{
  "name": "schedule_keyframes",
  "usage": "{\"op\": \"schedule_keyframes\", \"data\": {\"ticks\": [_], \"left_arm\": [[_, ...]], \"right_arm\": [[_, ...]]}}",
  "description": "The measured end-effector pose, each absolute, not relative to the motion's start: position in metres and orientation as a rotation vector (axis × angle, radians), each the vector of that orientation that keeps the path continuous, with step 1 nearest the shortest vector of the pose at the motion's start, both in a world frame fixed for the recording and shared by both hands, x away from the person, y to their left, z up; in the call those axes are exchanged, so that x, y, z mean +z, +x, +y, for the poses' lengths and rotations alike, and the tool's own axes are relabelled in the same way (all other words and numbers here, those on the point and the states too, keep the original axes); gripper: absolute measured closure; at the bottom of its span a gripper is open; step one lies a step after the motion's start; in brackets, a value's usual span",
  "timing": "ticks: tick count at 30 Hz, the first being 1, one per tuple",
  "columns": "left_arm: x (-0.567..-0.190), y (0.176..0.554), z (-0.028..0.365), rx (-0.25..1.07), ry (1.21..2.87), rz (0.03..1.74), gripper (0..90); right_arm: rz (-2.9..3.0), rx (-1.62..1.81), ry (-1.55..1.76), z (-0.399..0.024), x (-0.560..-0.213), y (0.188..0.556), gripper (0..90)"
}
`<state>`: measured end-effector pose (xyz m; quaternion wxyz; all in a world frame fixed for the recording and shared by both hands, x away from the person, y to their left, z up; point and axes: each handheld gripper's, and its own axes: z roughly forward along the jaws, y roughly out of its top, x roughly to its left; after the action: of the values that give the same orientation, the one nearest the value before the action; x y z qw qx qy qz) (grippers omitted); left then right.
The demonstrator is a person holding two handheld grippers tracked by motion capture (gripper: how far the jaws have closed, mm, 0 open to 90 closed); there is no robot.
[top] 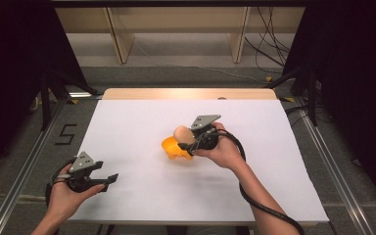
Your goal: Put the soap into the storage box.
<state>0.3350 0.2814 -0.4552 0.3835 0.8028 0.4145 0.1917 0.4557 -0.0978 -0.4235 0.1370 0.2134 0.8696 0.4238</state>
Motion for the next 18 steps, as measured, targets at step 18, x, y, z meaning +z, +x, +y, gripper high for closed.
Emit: {"op": "schedule_keyframes", "data": {"ticks": [18], "left_arm": [[-0.4543, 0.3349, 0.2821, 0.484, 2.055, 1.059, 24.6]], "right_arm": [[2.556, 1.195, 0.614, -0.0904, -0.4336, 0.4661, 33.2]]}}
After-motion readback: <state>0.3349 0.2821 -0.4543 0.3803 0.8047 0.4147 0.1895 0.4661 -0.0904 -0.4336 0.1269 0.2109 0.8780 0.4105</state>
